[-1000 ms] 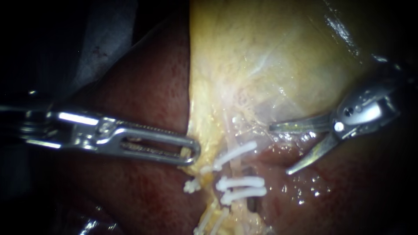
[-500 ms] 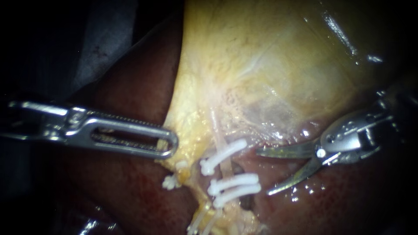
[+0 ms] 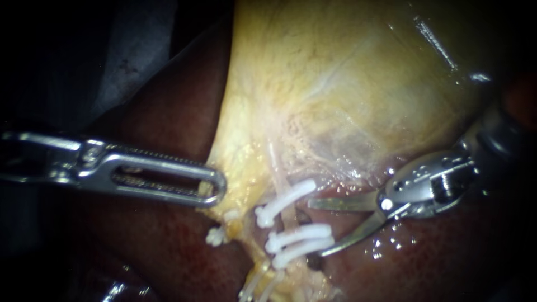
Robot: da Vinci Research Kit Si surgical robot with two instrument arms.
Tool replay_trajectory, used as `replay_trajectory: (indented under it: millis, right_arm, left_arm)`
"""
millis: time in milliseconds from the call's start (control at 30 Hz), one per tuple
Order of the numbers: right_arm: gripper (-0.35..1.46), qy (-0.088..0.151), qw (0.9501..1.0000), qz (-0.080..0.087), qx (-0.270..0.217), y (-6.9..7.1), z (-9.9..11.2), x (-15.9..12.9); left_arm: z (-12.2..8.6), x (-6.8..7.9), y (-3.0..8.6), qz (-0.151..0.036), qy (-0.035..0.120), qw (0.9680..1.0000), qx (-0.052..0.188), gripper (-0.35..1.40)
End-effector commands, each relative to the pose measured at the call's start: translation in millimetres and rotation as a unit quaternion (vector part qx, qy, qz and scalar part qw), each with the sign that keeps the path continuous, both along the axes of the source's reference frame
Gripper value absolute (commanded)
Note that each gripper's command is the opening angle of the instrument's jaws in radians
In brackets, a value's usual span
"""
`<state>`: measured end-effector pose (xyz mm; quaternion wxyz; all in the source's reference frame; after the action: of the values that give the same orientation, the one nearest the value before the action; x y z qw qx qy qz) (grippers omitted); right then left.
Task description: Go to the cutting position right tube
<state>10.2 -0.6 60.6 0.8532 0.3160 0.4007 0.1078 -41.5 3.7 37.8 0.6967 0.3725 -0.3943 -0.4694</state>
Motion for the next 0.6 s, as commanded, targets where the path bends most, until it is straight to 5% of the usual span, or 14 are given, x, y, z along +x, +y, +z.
replay_trajectory:
  millis: [33, 600]
  right_arm:
    - [1.01, 0.001, 1.0000, -0.001, -0.001, 0.0, 0.2, 0.1]
    - [0.91, -0.006, 0.9997, 0.000, 0.022, 0.1, 1.3, 2.9]
  left_arm:
    - [-0.1, 0.0, -0.1, 0.000, 0.000, 1.0000, 0.000, -0.35]
    - [-0.3, -0.2, -0.2, -0.001, 0.001, 1.0000, 0.000, -0.35]
